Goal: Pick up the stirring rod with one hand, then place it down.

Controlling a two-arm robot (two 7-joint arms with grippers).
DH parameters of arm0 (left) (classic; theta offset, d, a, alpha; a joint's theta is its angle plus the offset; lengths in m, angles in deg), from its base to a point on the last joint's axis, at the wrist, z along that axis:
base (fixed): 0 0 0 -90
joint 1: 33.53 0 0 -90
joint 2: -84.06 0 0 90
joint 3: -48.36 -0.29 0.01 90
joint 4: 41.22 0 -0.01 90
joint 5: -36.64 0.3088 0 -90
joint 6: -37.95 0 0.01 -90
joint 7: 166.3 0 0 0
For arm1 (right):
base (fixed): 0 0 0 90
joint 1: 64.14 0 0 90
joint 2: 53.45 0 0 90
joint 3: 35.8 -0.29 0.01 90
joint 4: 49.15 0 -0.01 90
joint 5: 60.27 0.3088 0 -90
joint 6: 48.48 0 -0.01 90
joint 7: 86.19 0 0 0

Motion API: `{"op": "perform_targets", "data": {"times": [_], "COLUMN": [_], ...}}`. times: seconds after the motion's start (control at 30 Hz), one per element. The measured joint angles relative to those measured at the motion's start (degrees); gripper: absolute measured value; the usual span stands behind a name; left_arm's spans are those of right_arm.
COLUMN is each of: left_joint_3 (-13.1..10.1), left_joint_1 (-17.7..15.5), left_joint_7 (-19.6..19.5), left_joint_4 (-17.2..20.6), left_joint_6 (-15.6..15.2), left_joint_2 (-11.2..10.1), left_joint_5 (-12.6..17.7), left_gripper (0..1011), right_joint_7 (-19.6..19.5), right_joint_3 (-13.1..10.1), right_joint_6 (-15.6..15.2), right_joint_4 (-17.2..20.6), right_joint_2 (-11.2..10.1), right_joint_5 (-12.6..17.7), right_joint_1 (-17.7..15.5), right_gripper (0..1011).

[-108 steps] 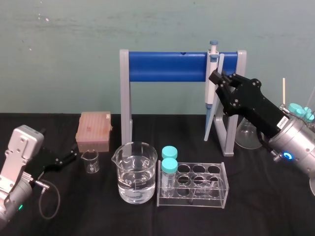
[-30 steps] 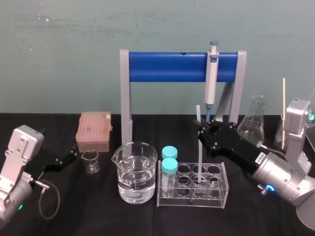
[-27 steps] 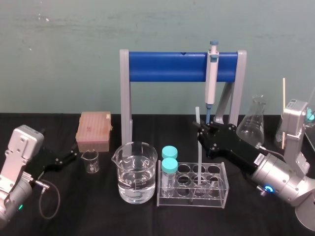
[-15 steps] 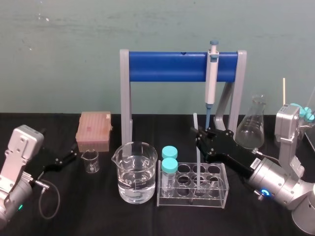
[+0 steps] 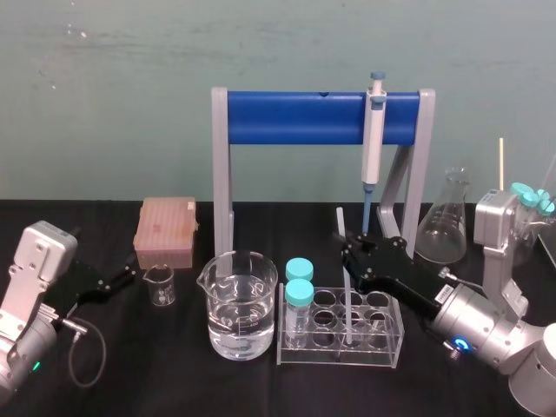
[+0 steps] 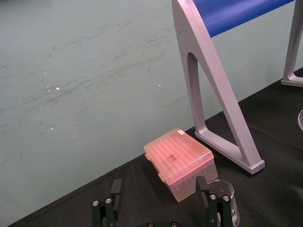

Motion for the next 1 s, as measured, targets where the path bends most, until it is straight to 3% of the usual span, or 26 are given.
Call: {"op": "perform_targets", "data": {"times": [1.0], "left_joint_3": [0.0], "left_joint_1": [0.0], "left_joint_7": [0.0], "left_joint_4": [0.0], "left_joint_6": [0.0], "left_joint_2": [0.0], "left_joint_5": [0.0], "left_gripper": [1000], "right_joint_7": [-0.5], "right_joint_3": [0.98], "right_joint_6": [-1.17], "right_joint_4": [-0.64], "right_joint_2": [0.16], "right_joint_5": [-1.55], "right_joint_1": [0.36], "right_gripper": [82]}}
